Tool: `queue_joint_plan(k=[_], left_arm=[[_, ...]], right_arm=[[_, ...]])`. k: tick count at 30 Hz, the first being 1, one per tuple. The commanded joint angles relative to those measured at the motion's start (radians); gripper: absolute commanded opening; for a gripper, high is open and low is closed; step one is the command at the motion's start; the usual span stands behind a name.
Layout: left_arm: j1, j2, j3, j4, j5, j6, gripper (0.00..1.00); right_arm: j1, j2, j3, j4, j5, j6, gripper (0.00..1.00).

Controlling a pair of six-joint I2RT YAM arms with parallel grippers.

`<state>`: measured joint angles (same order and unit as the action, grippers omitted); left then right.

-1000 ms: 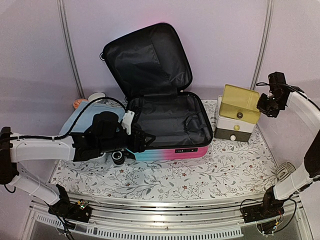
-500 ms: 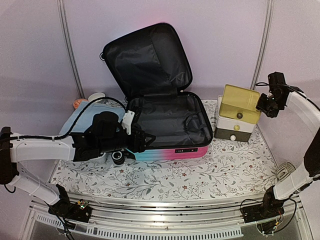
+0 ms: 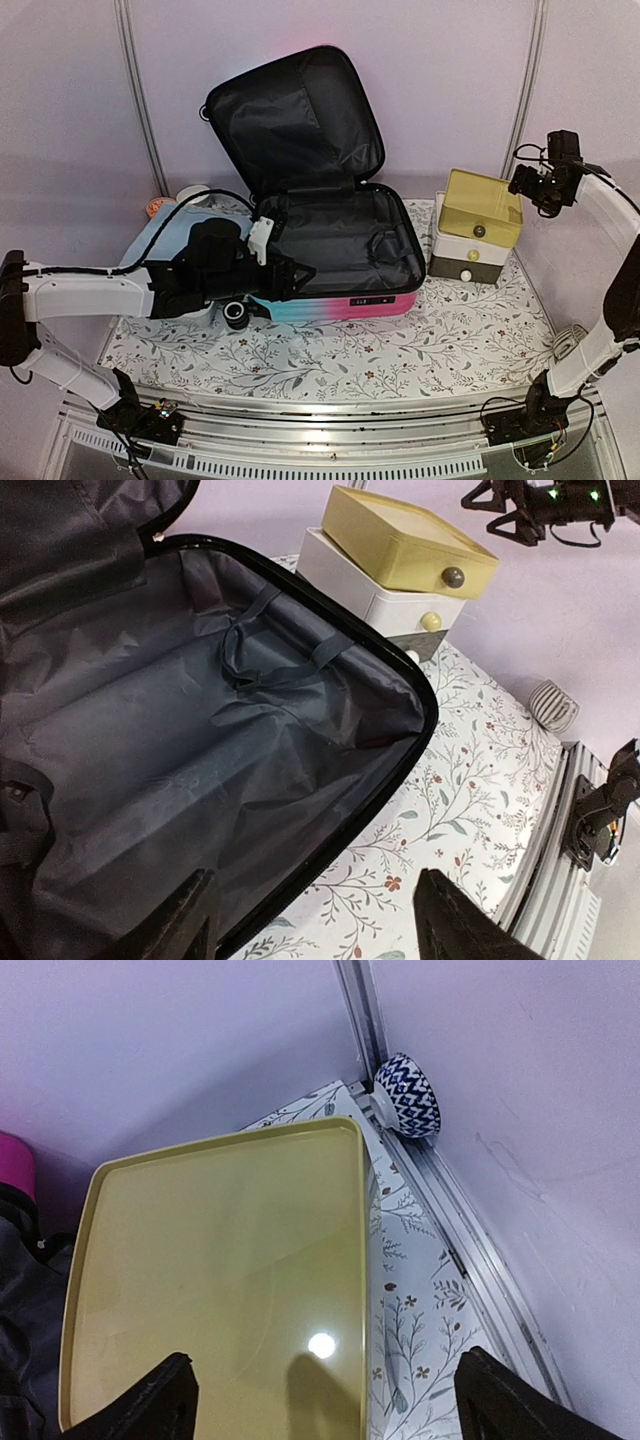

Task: Open, take out, and arrange the luggage
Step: Adjust the storage box at the center of the board.

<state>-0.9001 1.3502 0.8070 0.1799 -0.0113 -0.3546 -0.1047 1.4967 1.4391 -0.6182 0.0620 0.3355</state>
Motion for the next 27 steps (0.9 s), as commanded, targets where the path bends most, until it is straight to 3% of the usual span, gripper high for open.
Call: queue_joint_plan(k=[1,8,20,24,27], left_arm=[[0.011,0.006,0.038,-0.014,0.007,0.018,0.69],[0.01,-0.01,0.034,-0.025,-0.009,0.011,0.68],[0.009,-0.007,0.037,-0.028,-0.007,0.01,0.69],[0.009,-0.002,0.037,-0.028,-0.01,0.011,0.69],[0.008,-0.001,0.037,-0.03,-0.014,0.012,0.69]], right_arm=[[-0.049,0.068,0.053,0.085,-0.128,-0.068,0.86],[-0.076,0.131,0.076,0.125,-0.144,-0.093,0.58],[-0.082,0.197,0.063,0.131,-0.085,-0.058,0.43],[-0.082,0.215,0.063,0.144,-0.108,-0.062,0.15],[-0.083,0.222,0.067,0.162,-0.156,-0.092,0.04]])
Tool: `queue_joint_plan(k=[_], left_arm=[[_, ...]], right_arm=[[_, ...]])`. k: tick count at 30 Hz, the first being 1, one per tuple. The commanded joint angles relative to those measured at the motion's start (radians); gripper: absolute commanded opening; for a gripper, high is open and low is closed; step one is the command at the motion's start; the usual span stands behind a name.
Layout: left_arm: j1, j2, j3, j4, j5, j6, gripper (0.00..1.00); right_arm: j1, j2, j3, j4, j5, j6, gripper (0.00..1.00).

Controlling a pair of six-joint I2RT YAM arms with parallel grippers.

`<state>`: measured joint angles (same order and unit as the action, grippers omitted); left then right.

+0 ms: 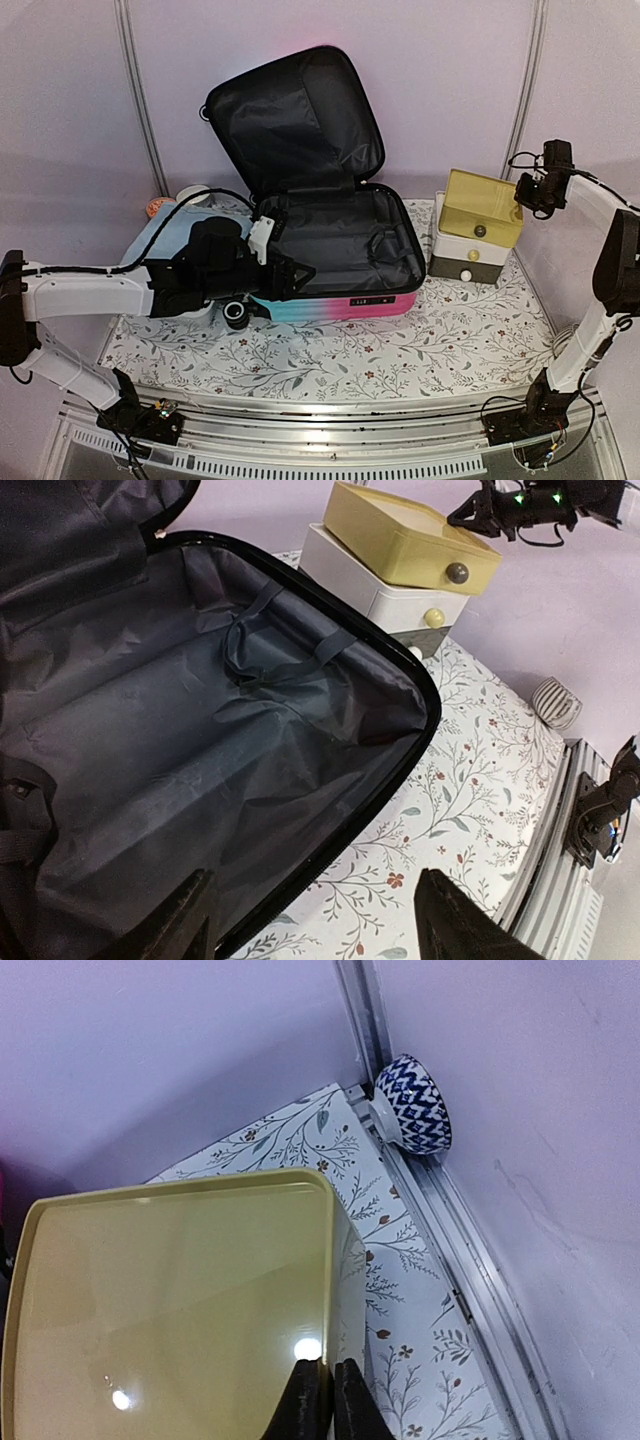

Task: Open, take out, and arrange the luggage
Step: Adjust the storage box at the center of the board.

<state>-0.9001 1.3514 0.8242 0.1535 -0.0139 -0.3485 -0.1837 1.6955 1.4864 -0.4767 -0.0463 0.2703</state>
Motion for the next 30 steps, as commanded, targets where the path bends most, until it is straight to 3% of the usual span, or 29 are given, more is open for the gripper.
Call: queue_joint_plan(k=[1,10,30], left_arm=[[0.008,-0.002,0.021,-0.004,-0.013,0.008,0.69],[0.008,0.014,0.048,-0.018,-0.015,0.019,0.69],[0.008,0.031,0.067,-0.026,-0.014,0.02,0.69]], right_arm=[[-0.004,0.026,0.023,0.025,-0.072,-0.037,0.03],[-0.005,0.048,0.018,0.073,-0.179,-0.137,0.02],[0.048,-0.03,-0.122,0.263,-0.142,0.029,0.02]])
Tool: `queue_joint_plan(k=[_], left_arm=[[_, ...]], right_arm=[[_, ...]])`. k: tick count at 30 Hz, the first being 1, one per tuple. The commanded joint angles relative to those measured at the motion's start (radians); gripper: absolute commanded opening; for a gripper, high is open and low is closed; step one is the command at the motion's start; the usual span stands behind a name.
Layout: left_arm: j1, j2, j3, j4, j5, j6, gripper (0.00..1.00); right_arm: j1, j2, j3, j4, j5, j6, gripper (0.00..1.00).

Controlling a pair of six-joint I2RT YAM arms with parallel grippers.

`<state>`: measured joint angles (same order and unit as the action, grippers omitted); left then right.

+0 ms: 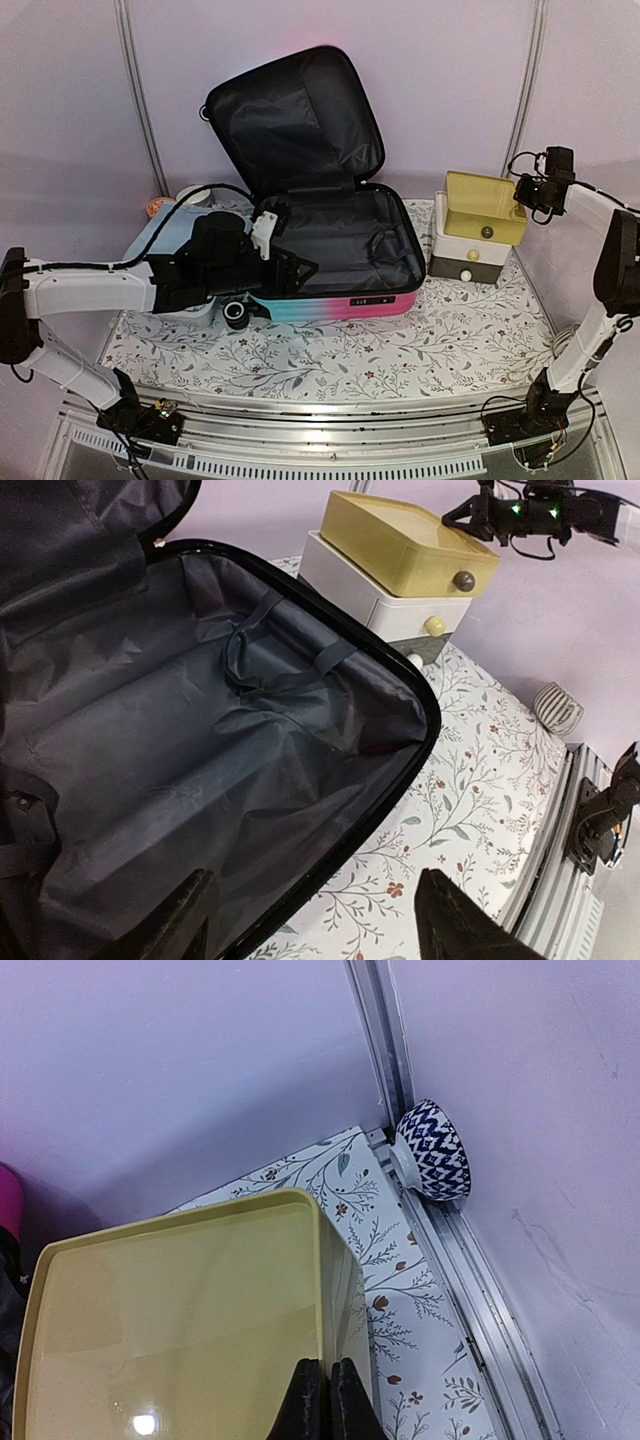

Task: Open, take out, and arrange the luggage
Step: Adjust the storage box at the center of the board.

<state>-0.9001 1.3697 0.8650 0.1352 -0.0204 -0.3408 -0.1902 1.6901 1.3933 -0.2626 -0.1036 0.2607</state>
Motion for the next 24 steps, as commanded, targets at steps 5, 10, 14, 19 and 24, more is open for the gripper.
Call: queue_joint_plan(k=[5,10,14,19,24], left_arm=[[0.008,0.008,0.019,-0.008,-0.012,0.013,0.69],[0.008,0.007,0.011,-0.003,-0.012,0.01,0.69],[0.009,0.004,0.008,-0.003,-0.013,0.01,0.69],[0.008,-0.006,0.002,-0.004,-0.016,0.01,0.69],[0.009,-0.012,-0.003,-0.008,-0.02,0.01,0.69]], right_arm=[[0.058,-0.021,-0.026,0.048,-0.153,0.023,0.02],[0.078,-0.024,-0.039,0.057,-0.171,0.018,0.02],[0.089,-0.028,-0.052,0.07,-0.173,0.024,0.02],[0.089,-0.019,-0.047,0.057,-0.154,0.027,0.02],[0.088,0.006,0.013,-0.039,-0.129,0.004,0.04]])
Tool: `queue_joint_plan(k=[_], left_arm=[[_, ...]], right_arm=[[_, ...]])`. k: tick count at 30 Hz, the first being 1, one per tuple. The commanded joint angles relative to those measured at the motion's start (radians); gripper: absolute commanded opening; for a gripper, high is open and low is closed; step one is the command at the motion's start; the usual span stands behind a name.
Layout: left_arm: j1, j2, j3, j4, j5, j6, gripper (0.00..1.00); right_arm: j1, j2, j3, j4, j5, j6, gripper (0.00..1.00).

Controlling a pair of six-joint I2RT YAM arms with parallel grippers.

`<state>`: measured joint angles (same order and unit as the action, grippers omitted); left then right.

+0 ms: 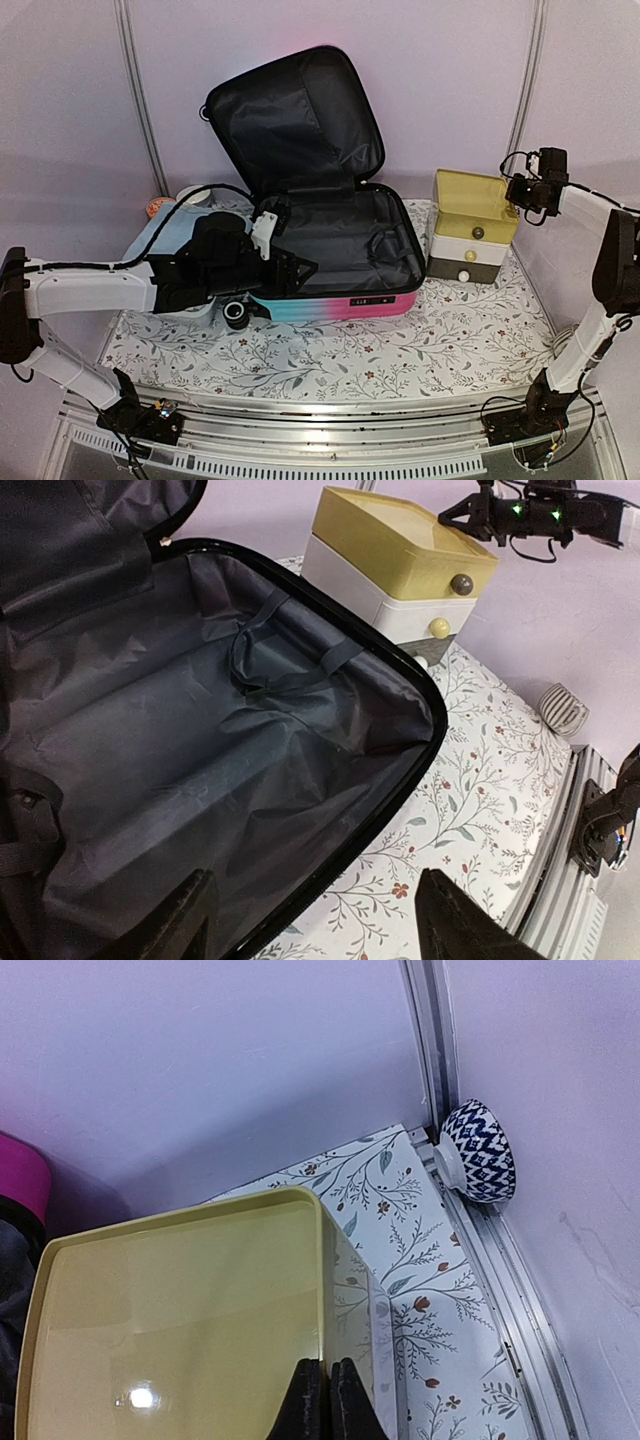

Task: Open, take out, and arrange the luggage
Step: Adjust the storage box at the center of the board.

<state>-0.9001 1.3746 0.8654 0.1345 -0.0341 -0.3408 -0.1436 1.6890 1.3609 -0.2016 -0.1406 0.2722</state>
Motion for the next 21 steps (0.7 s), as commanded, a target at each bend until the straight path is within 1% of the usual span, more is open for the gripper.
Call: queue_joint_plan(k=[1,3,5,8,9,12,16,21], left_arm=[[0.008,-0.018,-0.005,-0.007,-0.008,0.01,0.69],[0.009,-0.019,-0.006,-0.004,-0.008,0.01,0.69],[0.008,-0.018,-0.005,-0.003,-0.006,0.009,0.69],[0.008,-0.017,-0.005,-0.003,-0.003,0.008,0.69],[0.009,-0.017,-0.005,-0.003,-0.003,0.008,0.69],[0.008,-0.022,-0.005,-0.007,-0.004,0.01,0.69],[0.008,-0.036,-0.01,-0.013,-0.014,0.009,0.69],[0.008,-0.045,-0.022,-0.01,-0.018,0.008,0.69]], right_arm=[[0.042,0.011,0.055,-0.118,-0.094,-0.012,0.05],[0.042,0.026,0.088,-0.164,-0.095,-0.028,0.09],[0.042,0.036,0.108,-0.202,-0.089,-0.038,0.17],[0.042,0.036,0.113,-0.217,-0.07,-0.042,0.43],[0.041,0.036,0.116,-0.218,-0.066,-0.042,0.48],[0.037,0.042,0.126,-0.222,-0.061,-0.046,0.52],[0.036,0.053,0.133,-0.229,-0.07,-0.048,0.53],[0.036,0.024,0.115,-0.234,-0.051,-0.039,0.66]])
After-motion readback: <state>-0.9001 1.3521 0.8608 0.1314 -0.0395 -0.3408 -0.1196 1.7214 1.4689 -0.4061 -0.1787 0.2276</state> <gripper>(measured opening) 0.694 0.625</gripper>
